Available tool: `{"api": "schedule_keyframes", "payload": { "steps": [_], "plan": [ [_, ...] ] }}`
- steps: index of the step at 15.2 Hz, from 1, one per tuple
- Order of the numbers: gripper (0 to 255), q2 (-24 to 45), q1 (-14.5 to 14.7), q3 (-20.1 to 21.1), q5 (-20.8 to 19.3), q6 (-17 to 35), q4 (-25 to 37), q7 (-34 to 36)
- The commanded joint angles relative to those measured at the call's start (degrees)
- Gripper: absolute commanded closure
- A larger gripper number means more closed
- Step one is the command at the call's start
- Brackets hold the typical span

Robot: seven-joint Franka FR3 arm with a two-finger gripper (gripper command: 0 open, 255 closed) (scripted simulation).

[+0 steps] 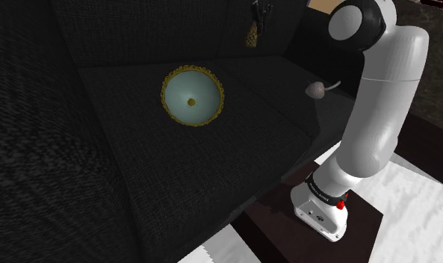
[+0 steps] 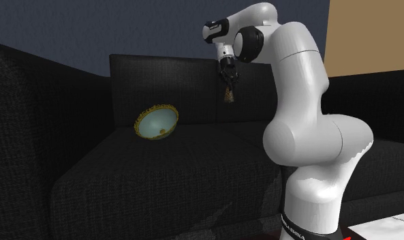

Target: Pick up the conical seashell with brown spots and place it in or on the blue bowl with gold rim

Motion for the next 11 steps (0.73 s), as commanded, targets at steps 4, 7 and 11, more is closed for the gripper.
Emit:
{"api": "schedule_keyframes", "payload": {
  "steps": [4, 7, 11],
  "plan": [
    [255, 1.3, 0.7, 0.3, 0.4, -3.6, 4.8, 1.0],
    [0, -1.7, 0.3, 0.2, 0.6, 2.4, -1.8, 0.6],
    [0, -9.3, 0.5, 0.7, 2.4, 22.3, -19.6, 1.0]
  ]
}}
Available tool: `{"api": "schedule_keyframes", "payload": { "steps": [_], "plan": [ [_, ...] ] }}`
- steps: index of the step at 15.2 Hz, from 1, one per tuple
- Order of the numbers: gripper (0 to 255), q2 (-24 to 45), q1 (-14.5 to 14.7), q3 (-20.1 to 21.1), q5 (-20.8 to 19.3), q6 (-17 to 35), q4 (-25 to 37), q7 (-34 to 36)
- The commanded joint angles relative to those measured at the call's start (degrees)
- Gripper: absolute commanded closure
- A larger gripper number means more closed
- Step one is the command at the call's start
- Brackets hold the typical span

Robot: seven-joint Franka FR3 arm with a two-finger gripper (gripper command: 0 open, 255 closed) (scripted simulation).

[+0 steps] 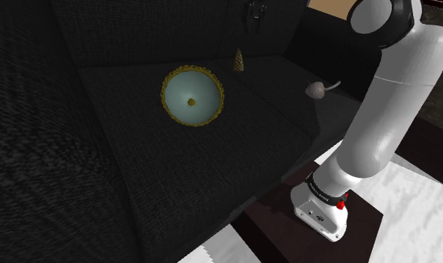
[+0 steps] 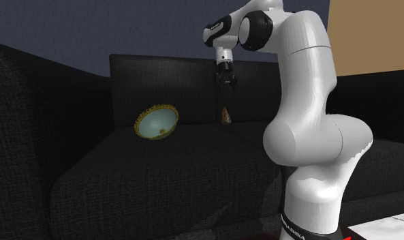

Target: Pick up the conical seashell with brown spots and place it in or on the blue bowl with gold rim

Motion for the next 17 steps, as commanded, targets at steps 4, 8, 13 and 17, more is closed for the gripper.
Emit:
{"api": "schedule_keyframes", "payload": {
  "steps": [4, 8, 13, 17],
  "plan": [
    [0, -4.6, -0.2, 0.4, 2.4, 22.6, -14.5, -1.0],
    [0, -5.0, -0.1, 0.6, 3.2, 29.8, -18.8, -1.4],
    [0, -4.8, 0.0, 0.6, 3.2, 34.0, -22.8, -1.5],
    [0, -4.8, 0.0, 0.6, 3.2, 34.0, -22.8, -1.5]
  ]
}}
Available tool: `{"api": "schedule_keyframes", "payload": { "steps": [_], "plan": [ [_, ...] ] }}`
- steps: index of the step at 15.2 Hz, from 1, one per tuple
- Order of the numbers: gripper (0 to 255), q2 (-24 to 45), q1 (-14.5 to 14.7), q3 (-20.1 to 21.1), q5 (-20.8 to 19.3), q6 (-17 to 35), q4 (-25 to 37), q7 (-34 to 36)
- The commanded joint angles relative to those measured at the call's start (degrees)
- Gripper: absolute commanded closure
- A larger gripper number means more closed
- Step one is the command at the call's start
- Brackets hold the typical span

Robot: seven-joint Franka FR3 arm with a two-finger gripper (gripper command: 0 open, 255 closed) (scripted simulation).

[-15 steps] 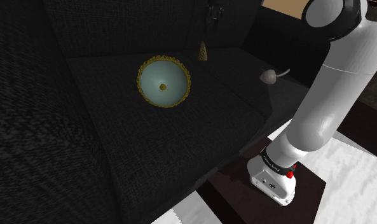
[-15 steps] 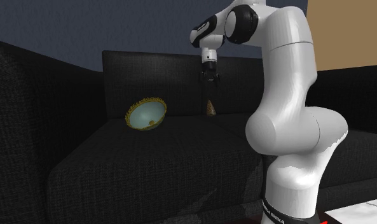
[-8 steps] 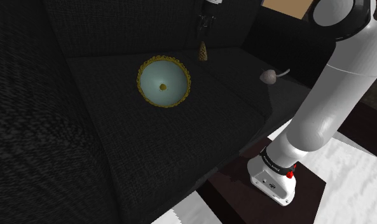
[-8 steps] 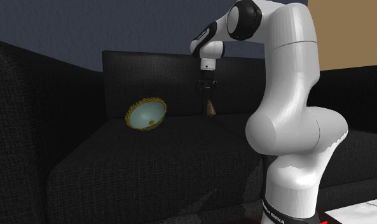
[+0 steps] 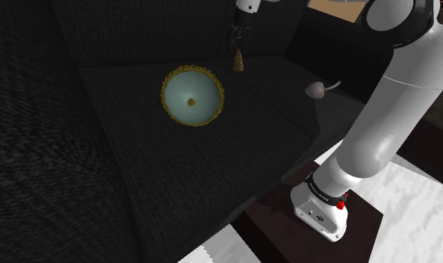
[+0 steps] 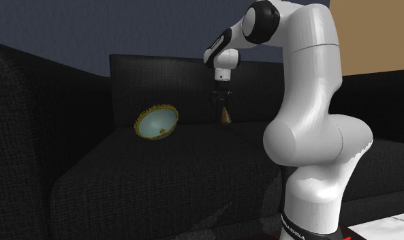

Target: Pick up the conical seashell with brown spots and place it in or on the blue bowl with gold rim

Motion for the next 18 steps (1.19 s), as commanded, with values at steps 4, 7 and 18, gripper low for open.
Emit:
{"api": "schedule_keyframes", "payload": {
  "steps": [4, 7, 18],
  "plan": [
    [0, 0.0, 0.0, 0.0, 0.0, 0.1, 0.0, 0.0],
    [255, 0.0, 0.0, 0.0, 0.0, 0.1, 0.0, 0.0],
    [0, -7.3, 0.4, 1.7, -4.0, 0.9, -6.8, -18.0]
  ]
}}
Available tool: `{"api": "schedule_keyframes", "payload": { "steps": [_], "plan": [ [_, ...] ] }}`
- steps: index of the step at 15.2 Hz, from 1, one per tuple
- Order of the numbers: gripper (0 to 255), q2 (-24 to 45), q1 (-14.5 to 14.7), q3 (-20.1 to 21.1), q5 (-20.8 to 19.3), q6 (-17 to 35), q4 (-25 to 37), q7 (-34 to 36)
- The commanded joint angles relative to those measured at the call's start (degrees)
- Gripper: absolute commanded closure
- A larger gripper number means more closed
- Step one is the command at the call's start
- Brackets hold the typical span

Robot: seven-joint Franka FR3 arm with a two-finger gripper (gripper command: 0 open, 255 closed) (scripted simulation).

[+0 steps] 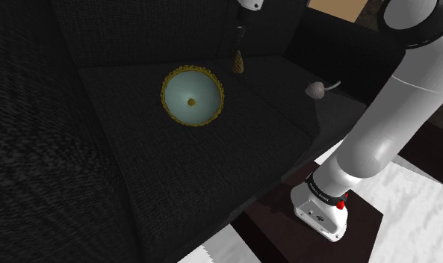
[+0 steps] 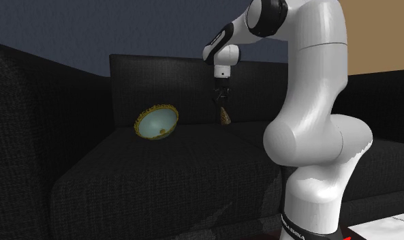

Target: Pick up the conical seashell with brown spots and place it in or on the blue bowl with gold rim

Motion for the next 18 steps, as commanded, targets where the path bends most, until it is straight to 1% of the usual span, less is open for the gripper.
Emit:
{"api": "schedule_keyframes", "payload": {
  "steps": [1, 9, 16, 17, 18],
  "plan": [
    [0, -4.7, 0.2, 0.8, -2.1, 0.6, -4.3, -11.5],
    [0, -3.7, 0.2, 0.7, -2.1, 6.2, -8.9, -11.5],
    [0, -3.7, 0.2, 0.7, -2.1, 6.2, -8.9, -11.5],
    [255, -3.7, 0.2, 0.7, -2.1, 6.2, -8.9, -11.5],
    [255, -3.7, 0.2, 0.7, -2.1, 6.2, -8.9, -11.5]
  ]
}}
